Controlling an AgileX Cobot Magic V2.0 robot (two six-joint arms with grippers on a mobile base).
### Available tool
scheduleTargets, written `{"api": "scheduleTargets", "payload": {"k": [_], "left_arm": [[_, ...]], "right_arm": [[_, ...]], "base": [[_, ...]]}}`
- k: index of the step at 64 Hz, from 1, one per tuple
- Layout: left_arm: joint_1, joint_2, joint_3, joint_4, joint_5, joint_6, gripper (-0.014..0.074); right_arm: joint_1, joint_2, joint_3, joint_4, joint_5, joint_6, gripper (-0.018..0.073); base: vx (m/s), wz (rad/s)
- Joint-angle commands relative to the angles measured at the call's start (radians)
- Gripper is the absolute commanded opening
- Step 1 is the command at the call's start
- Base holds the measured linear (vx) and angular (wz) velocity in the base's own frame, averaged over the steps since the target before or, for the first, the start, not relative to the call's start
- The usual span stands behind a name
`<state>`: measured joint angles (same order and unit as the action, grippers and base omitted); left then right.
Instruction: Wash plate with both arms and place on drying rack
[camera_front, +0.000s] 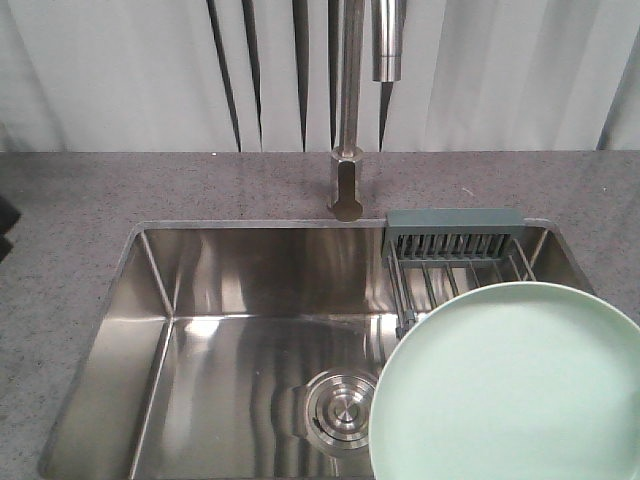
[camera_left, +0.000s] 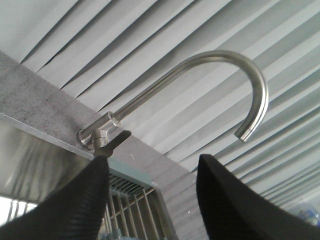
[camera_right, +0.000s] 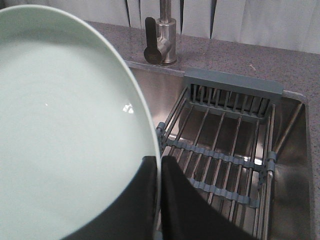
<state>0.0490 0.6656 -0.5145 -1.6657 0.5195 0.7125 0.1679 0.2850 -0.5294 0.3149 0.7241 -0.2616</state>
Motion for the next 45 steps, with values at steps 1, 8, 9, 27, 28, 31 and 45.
{"api": "scheduleTargets", "payload": {"k": [1,8,9,27,28,31,45], "left_arm": [[-0.002,0.143,-0.09,-0.123,0.099,0.127,0.0414],[-0.002,0.312,-0.178,-0.123,0.199,0.156,0.0414],[-0.002,0.333,-0.191,-0.123,0.209,0.156,0.0414],[-0.048,0.742,-0.495,-0.123,0.355,0.233,0.0414],[-0.056,0.76,-0.511,-0.123,0.355,0.234,0.0414],[-0.084,0.823,-0.566,-0.123,0.354,0.242,0.0414],[-0.181,1.099,-0.83,-0.123,0.341,0.273,0.0414]], "right_arm": [[-0.003,0.009,-0.027,0.012,-0.078,0.001,-0.0002],[-0.003,0.009,-0.027,0.012,-0.078,0.001,-0.0002],[-0.003,0.009,-0.027,0.012,-0.078,0.001,-0.0002],[-0.003,0.009,-0.027,0.012,-0.078,0.001,-0.0002],[-0.003,0.009,-0.027,0.012,-0.078,0.001,-0.0002],[-0.003,0.009,-0.027,0.012,-0.078,0.001,-0.0002],[-0.003,0.009,-0.027,0.012,-0.078,0.001,-0.0002]], "base": [[0.0,0.0],[0.0,0.0],[0.0,0.0],[0.0,0.0],[0.0,0.0],[0.0,0.0],[0.0,0.0]]}}
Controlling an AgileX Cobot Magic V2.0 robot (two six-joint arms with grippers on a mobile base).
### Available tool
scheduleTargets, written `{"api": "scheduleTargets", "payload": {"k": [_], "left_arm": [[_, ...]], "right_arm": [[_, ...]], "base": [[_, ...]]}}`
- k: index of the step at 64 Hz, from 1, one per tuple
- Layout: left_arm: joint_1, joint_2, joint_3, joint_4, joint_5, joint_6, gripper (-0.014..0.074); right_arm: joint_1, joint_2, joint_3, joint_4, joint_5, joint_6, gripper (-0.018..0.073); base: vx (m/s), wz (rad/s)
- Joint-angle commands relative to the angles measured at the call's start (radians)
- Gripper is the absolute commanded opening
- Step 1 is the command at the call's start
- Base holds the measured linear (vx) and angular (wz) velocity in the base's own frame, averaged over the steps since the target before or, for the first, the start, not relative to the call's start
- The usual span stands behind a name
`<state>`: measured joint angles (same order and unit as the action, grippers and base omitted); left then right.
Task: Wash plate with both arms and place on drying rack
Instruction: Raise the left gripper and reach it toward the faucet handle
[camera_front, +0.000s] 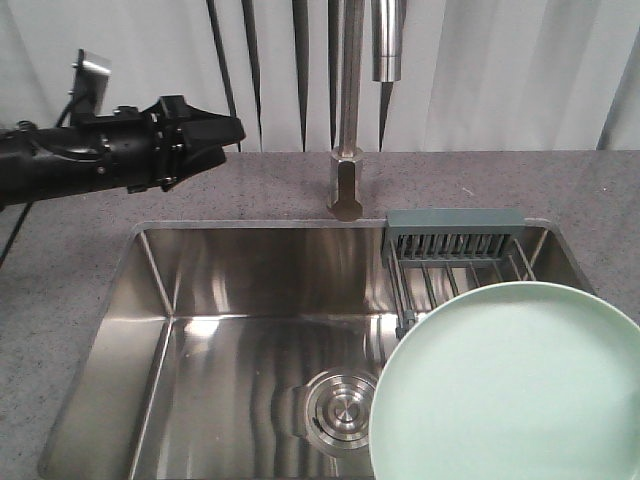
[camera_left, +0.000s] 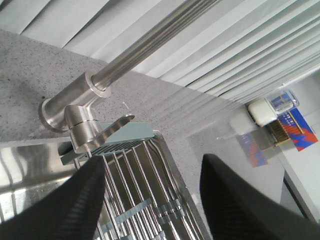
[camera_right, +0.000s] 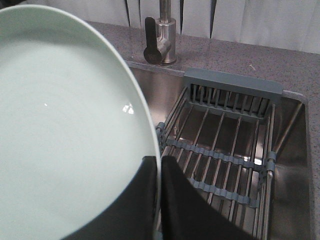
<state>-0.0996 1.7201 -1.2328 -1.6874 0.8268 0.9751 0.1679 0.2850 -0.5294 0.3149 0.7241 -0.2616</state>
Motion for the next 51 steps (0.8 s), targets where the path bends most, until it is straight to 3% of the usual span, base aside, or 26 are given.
{"api": "scheduleTargets", "payload": {"k": [1,20,51], "left_arm": [[-0.037,0.06,-0.127,-0.101,0.033,0.011,0.0414],[-0.112,0.32,-0.427,-0.101,0.033,-0.013,0.0414],[-0.199,0.427,-0.572,-0.101,-0.029,-0.014,0.0413]], "right_arm": [[-0.003,0.009,-0.027,0.012,-0.078,0.001,-0.0002],[-0.003,0.009,-0.027,0.012,-0.078,0.001,-0.0002],[-0.003,0.009,-0.027,0.012,-0.078,0.001,-0.0002]], "base": [[0.0,0.0],[0.0,0.0],[0.0,0.0]]}}
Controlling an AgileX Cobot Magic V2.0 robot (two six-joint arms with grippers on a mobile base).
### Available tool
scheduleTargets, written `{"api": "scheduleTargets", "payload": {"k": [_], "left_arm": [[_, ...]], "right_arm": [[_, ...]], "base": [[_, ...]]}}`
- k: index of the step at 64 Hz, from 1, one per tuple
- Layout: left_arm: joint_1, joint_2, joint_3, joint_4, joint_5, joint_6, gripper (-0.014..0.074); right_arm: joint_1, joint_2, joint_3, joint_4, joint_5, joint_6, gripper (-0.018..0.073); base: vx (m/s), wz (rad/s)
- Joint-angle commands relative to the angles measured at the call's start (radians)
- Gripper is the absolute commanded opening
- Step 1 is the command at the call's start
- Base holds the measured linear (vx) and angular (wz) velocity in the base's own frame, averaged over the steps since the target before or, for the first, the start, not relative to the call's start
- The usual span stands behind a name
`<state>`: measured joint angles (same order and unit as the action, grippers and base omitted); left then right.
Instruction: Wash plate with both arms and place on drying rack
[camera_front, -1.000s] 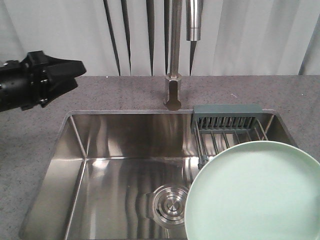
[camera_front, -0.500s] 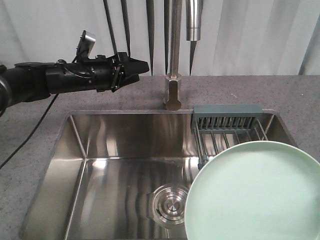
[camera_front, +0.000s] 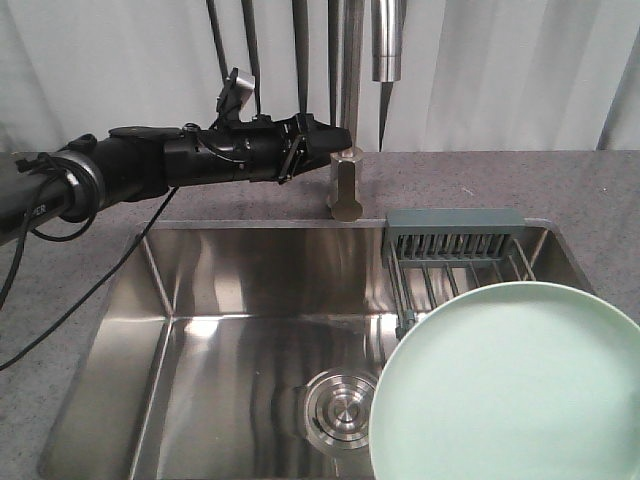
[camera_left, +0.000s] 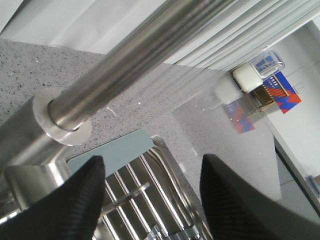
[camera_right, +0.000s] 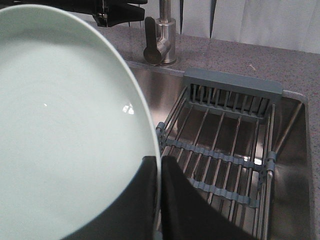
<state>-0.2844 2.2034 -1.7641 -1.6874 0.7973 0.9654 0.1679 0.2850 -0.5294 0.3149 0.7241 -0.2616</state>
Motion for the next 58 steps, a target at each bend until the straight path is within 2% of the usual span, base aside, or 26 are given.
{"api": "scheduleTargets", "payload": {"k": [1,43,58], "left_arm": [[-0.015,-0.053,-0.042,-0.101,0.0,-0.004,0.0413],[-0.057,-0.03,-0.05,-0.101,0.008,-0.004,0.0413],[-0.067,-0.03,-0.05,-0.098,0.087,-0.004,0.0413]], "right_arm": [[-0.003,0.009,-0.027,0.012,-0.078,0.001,-0.0002],[-0.003,0.009,-0.027,0.012,-0.078,0.001,-0.0002],[-0.003,0.009,-0.027,0.012,-0.078,0.001,-0.0002]], "base": [[0.0,0.0],[0.0,0.0],[0.0,0.0]]}}
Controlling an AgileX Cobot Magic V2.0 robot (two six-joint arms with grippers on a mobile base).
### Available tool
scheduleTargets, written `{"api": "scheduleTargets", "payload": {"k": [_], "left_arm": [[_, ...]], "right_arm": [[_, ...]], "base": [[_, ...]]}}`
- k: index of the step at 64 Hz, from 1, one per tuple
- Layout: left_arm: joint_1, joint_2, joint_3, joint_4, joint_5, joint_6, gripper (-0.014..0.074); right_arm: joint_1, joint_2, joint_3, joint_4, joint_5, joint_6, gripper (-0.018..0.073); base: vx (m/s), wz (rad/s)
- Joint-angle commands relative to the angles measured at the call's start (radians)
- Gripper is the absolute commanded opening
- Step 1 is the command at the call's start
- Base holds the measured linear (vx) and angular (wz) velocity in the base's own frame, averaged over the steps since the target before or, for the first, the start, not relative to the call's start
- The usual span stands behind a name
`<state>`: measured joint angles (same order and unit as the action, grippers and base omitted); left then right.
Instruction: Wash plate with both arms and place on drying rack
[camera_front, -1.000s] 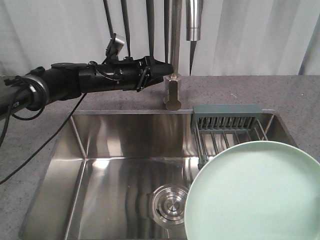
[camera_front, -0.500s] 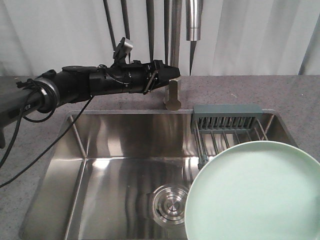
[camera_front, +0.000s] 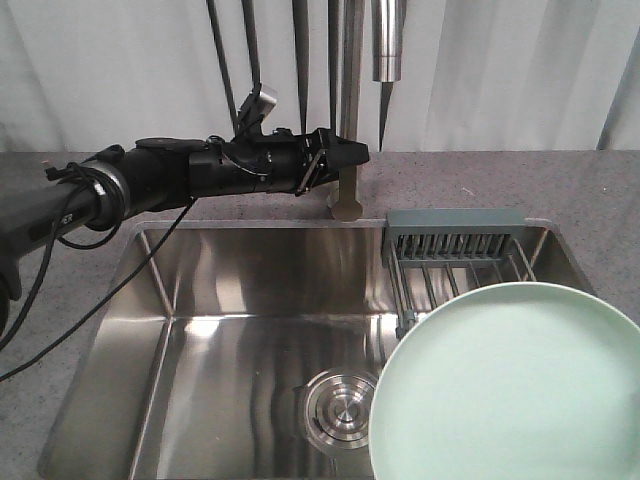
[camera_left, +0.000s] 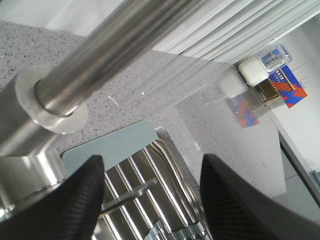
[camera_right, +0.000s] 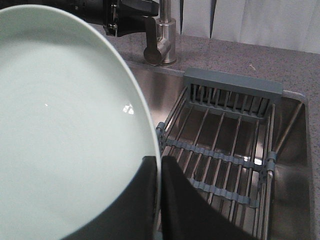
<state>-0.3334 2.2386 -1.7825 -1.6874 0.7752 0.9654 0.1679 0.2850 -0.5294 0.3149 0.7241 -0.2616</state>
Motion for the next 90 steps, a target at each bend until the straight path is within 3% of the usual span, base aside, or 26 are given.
{"api": "scheduleTargets", "payload": {"k": [1,20,40,54,62,77,90], "left_arm": [[-0.018,-0.066,-0.032,-0.098,0.116,-0.004,0.0413],[-0.018,-0.066,-0.028,-0.087,0.235,-0.005,0.0413],[-0.013,-0.066,-0.028,-0.09,0.259,-0.005,0.0413],[0.036,-0.066,-0.028,-0.101,0.268,-0.008,0.0412],[0.089,-0.066,-0.028,-0.1,0.295,-0.065,0.0387],[0.206,-0.066,-0.028,-0.097,0.477,-0.168,0.0209],[0.275,-0.137,-0.028,0.137,0.477,-0.29,-0.0008]], "right_arm": [[-0.003,0.009,-0.027,0.012,-0.078,0.001,-0.0002],[-0.003,0.009,-0.027,0.012,-0.078,0.001,-0.0002],[-0.003,0.009,-0.027,0.012,-0.078,0.001,-0.0002],[-0.003,0.009,-0.027,0.012,-0.078,0.001,-0.0002],[-0.003,0.009,-0.027,0.012,-0.078,0.001,-0.0002],[-0.003,0.009,-0.027,0.012,-0.078,0.001,-0.0002],[-0.003,0.009,-0.027,0.012,-0.078,0.001,-0.0002]], "base": [[0.0,0.0],[0.0,0.0],[0.0,0.0],[0.0,0.0],[0.0,0.0],[0.0,0.0],[0.0,0.0]]}}
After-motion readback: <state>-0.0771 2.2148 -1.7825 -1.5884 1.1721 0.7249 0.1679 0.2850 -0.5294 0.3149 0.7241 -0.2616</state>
